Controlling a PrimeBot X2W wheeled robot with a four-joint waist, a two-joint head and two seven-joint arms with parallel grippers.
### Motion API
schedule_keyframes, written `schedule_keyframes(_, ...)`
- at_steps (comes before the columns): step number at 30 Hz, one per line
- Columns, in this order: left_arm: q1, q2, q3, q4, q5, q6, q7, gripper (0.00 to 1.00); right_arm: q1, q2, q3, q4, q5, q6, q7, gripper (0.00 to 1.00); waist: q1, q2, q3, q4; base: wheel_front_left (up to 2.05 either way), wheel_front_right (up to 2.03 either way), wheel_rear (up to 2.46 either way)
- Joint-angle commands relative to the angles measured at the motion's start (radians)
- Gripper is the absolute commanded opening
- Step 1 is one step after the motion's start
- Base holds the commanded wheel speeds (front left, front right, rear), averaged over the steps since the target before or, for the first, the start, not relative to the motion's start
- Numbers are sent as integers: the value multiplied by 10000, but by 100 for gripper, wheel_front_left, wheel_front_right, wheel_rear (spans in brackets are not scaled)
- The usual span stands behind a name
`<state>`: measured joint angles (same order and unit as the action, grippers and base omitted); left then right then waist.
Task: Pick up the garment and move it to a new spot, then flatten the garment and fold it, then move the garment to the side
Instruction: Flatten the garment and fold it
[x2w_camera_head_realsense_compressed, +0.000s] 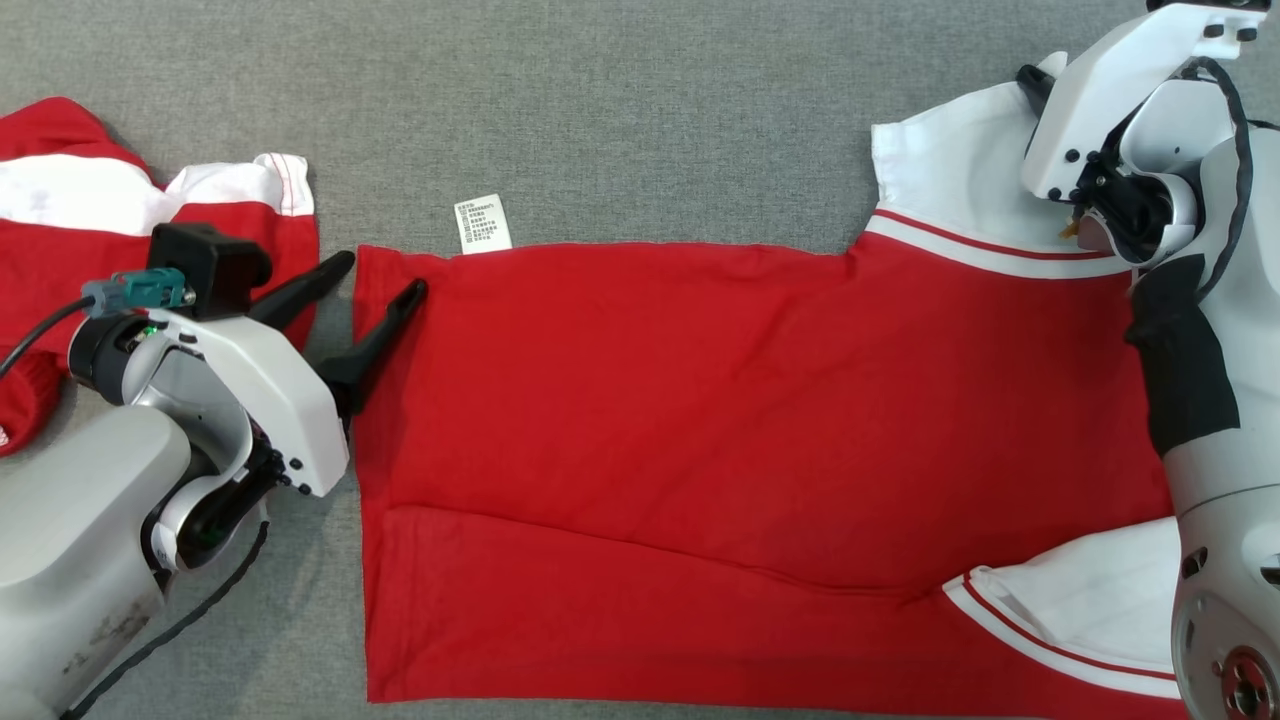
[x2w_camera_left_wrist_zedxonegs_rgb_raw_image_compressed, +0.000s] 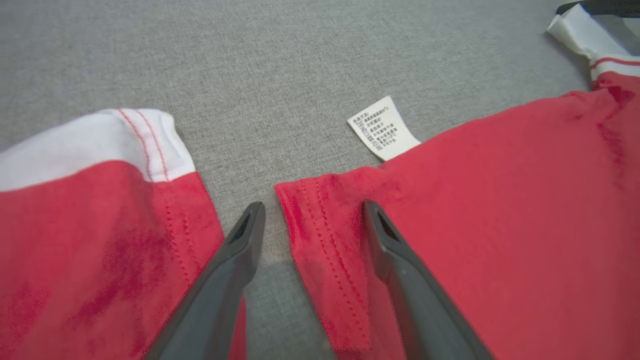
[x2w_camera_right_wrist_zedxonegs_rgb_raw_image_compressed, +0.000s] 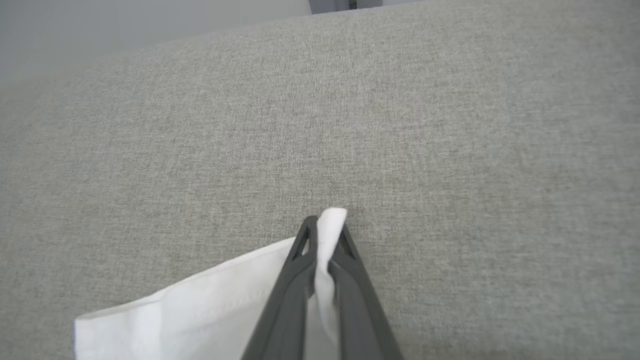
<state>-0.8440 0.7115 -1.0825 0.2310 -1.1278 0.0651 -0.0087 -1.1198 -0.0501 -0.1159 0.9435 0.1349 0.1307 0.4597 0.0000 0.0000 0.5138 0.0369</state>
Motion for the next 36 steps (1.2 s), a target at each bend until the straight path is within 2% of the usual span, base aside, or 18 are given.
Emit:
schedule_keyframes(1, -172, -14, -20, 151, 50, -49, 81, 100, -31, -16, 65, 100, 91, 2, -38, 2, 0, 0, 5, -29, 0, 0, 0)
schedule_keyframes(3, -256, -146, -86, 404, 52, -157, 164, 100, -55, -17, 178, 193, 183, 2, -91, 0, 0, 0, 5, -74, 0, 0, 0)
schedule_keyframes(4, -287, -201, -92, 505, 30, -207, 180, 84, -66, -15, 232, 242, 242, 2, -128, 0, 0, 0, -2, -93, 0, 0, 0)
schedule_keyframes(5, -326, -226, -106, 577, 51, -256, 174, 24, -69, -16, 291, 278, 264, 2, -169, 0, 0, 0, -14, -108, 0, 0, 0)
schedule_keyframes(6, -351, -245, -104, 635, 60, -301, 146, 0, -69, -14, 349, 313, 321, 2, -191, 0, 0, 0, -34, -120, 0, 0, 0)
schedule_keyframes(12, -326, -287, -82, 756, 69, -389, 15, 0, -47, -16, 524, 390, 537, 2, -494, 0, 0, 0, -233, -144, 0, 0, 0)
schedule_keyframes(20, 285, -123, 56, 653, -187, -266, -489, 0, 273, -24, 983, 196, 1274, 2, -1028, 0, 0, 0, -924, -252, 0, 0, 0)
schedule_keyframes(26, 994, 50, 121, 713, -485, -20, -766, 0, 872, -480, 1367, -35, 1839, 2, -1025, 0, 0, 0, -1618, -469, 0, 0, 0)
schedule_keyframes(36, 1476, -51, -85, 589, -606, 212, -663, 0, 1776, -937, 1802, -401, 2751, 2, -794, 0, 0, 0, -2361, -717, 0, 0, 0)
